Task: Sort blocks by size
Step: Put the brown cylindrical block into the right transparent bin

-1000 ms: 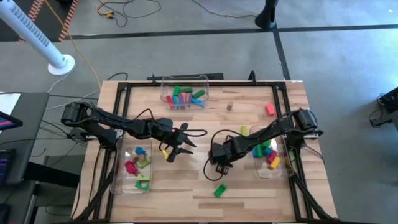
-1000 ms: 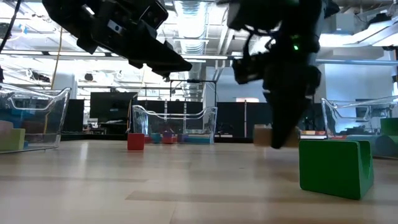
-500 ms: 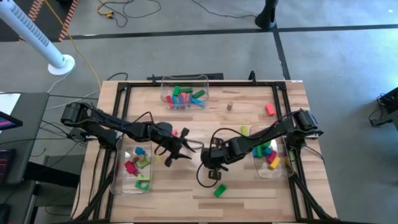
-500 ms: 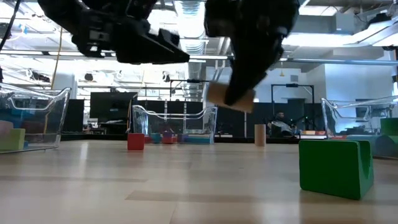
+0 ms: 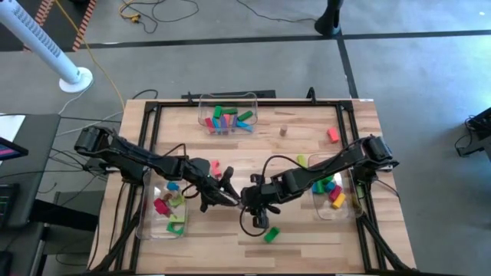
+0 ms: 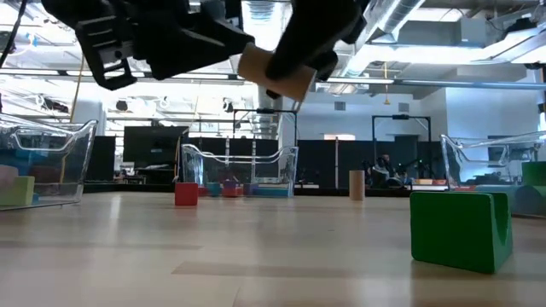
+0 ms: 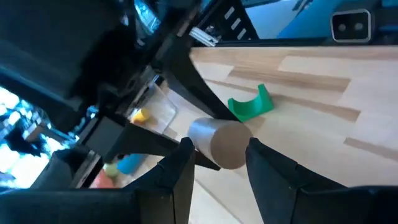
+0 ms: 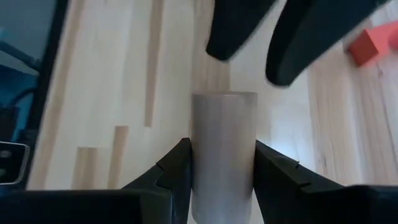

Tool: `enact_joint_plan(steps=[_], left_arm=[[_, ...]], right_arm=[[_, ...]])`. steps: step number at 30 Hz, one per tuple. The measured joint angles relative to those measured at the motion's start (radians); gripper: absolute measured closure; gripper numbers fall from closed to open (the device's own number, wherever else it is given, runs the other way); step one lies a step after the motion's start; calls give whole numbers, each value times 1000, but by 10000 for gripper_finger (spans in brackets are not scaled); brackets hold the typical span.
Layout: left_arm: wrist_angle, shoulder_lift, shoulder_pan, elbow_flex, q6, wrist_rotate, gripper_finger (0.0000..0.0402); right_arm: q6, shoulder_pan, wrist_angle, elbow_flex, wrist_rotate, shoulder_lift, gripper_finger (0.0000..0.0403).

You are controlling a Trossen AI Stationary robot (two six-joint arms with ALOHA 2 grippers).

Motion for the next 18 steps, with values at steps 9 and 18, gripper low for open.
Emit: enact_joint_plan(steps=[9, 18], left_arm=[[20, 0, -49, 0, 66, -67, 266], [36, 0, -83, 0, 114, -104, 254]], right_arm=[[-3, 2, 0, 11, -13, 0, 240], [-4, -4, 21, 11, -25, 0, 240]])
